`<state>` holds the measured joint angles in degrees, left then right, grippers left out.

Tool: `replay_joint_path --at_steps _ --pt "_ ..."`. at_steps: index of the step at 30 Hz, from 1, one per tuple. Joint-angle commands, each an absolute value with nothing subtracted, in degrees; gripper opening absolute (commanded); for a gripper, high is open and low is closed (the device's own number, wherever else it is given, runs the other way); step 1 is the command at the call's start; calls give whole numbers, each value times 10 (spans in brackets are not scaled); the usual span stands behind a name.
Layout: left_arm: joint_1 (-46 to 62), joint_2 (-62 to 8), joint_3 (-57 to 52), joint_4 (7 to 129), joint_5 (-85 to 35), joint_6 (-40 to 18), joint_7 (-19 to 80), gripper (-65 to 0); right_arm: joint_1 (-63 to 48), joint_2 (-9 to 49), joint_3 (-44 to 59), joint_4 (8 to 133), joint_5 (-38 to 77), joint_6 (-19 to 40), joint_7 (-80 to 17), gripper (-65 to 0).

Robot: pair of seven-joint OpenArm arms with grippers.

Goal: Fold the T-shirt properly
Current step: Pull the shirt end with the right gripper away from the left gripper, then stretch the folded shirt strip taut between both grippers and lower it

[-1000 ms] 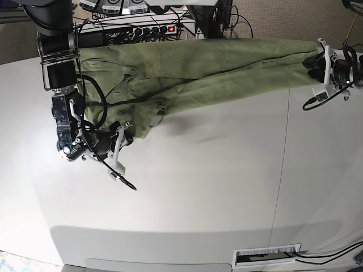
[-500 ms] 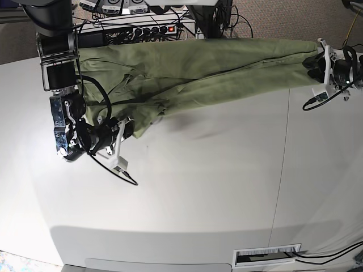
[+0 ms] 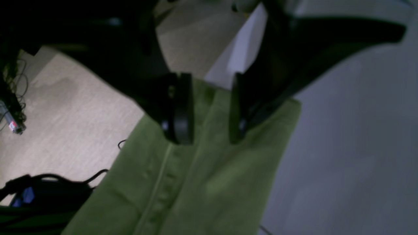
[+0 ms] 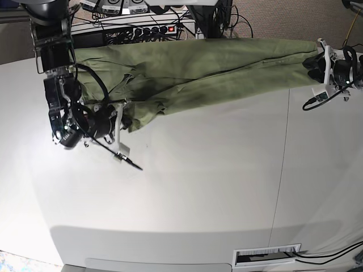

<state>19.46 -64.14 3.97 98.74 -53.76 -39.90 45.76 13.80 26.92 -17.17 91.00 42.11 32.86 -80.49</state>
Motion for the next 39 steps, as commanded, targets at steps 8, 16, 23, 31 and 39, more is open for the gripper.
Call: replay_joint_path --at_steps 8,16,23,31,39 --pt "191 -655 31 993 -543 -400 450 -446 32 279 -103 1028 431 333 -785 -650" --pt "191 -655 31 993 -543 -400 450 -446 -84 279 35 1098 457 338 -765 -650" --pt "190 -649 31 993 -543 -400 450 -446 -137 279 60 1107 455 339 -764 -650" --pt "191 -634 31 993 -539 -400 450 -446 -140 279 60 1107 435 342 -755 -555" --pt "190 -634 31 993 -540 -400 450 -446 -140 271 60 1107 483 343 -760 -386"
